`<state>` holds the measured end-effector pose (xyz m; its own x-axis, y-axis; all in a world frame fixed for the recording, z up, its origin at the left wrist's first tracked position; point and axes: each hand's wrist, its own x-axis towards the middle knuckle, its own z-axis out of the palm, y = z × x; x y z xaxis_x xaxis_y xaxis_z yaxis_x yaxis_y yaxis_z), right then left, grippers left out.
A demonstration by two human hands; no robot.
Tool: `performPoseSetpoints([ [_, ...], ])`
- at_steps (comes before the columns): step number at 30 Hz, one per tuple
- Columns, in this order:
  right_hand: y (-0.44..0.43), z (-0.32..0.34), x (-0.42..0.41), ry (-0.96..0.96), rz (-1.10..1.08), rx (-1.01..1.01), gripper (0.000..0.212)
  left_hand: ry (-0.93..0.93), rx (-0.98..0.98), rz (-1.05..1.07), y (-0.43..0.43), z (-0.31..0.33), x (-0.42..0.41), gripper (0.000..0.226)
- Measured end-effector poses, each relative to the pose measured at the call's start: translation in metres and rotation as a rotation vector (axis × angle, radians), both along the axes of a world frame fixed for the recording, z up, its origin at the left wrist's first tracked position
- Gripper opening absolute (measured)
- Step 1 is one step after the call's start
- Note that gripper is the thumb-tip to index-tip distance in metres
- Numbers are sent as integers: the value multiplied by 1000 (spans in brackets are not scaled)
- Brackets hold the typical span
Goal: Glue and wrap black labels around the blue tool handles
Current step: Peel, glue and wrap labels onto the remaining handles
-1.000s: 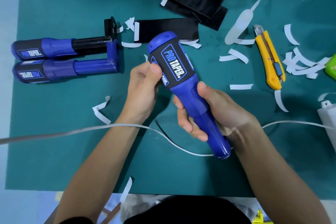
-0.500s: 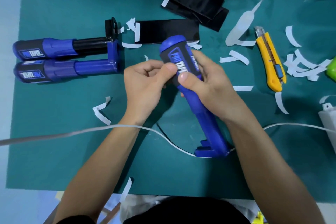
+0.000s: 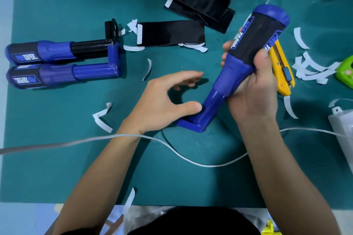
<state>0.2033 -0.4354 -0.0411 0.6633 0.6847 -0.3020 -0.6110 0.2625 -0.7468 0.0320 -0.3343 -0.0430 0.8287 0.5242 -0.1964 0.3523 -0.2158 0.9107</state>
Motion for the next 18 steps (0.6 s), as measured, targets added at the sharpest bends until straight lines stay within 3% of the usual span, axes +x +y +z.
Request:
performPoseSetpoints([
  [3, -1, 1, -3, 57, 19, 36, 35, 275, 181, -197, -3, 11, -1, 104],
  [5, -2, -1, -4, 83, 34, 52, 33, 351, 306, -239, -10, 11, 0, 110],
  [7, -5, -2, -2, 69, 61, 54, 33, 373, 360, -191, -12, 8, 0, 106],
  [10, -10, -4, 6, -40, 70, 1, 51, 371, 619, -96, -1, 10, -12, 93],
  [12, -13, -9, 9, -132, 109, -61, 42, 363, 730, -63, 12, 12, -22, 87],
  [14, -12, -14, 8, -186, 139, -97, 37, 365, 770, -83, 20, 13, -29, 85],
  [18, -7, -18, 15, -373, 166, -206, 58, 382, 818, -119, 27, 8, -38, 80],
])
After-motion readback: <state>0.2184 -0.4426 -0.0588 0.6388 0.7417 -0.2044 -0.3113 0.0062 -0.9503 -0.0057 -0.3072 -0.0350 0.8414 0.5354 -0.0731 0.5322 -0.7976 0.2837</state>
